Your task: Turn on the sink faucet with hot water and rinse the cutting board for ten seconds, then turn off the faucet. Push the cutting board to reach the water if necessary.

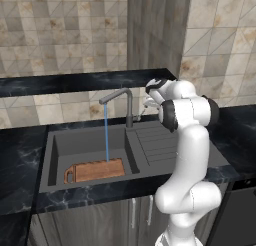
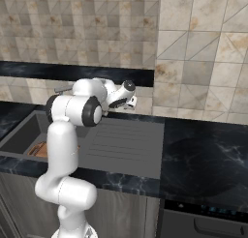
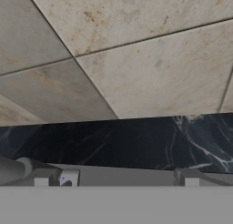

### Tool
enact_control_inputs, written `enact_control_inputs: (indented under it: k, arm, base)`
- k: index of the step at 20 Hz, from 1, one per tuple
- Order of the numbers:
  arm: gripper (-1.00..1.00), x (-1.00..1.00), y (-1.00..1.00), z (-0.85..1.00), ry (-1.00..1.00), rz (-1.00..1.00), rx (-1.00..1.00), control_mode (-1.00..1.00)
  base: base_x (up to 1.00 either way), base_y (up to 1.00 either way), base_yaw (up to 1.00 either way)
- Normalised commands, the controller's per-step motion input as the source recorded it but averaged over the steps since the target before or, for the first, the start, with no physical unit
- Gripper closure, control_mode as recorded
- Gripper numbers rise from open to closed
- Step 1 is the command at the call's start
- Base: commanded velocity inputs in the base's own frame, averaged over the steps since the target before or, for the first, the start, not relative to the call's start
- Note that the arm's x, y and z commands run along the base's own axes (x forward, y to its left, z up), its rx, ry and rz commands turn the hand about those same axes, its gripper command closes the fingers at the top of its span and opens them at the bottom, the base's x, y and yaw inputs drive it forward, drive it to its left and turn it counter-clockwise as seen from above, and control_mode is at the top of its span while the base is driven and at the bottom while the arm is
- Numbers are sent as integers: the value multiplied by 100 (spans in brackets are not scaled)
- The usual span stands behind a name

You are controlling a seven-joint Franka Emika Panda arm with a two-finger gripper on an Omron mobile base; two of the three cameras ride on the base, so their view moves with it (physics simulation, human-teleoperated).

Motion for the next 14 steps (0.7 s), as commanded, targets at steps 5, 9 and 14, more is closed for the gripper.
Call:
enact_control_inputs:
  k: [5,9,14]
  arm:
    - [-100,0,0,0,0,0,0,-100]
    - [-100,0,0,0,0,0,0,-100]
    - [-100,0,0,0,0,0,0,-100]
  base:
    - [0,0,0]
    - [0,0,0]
    - [0,0,0]
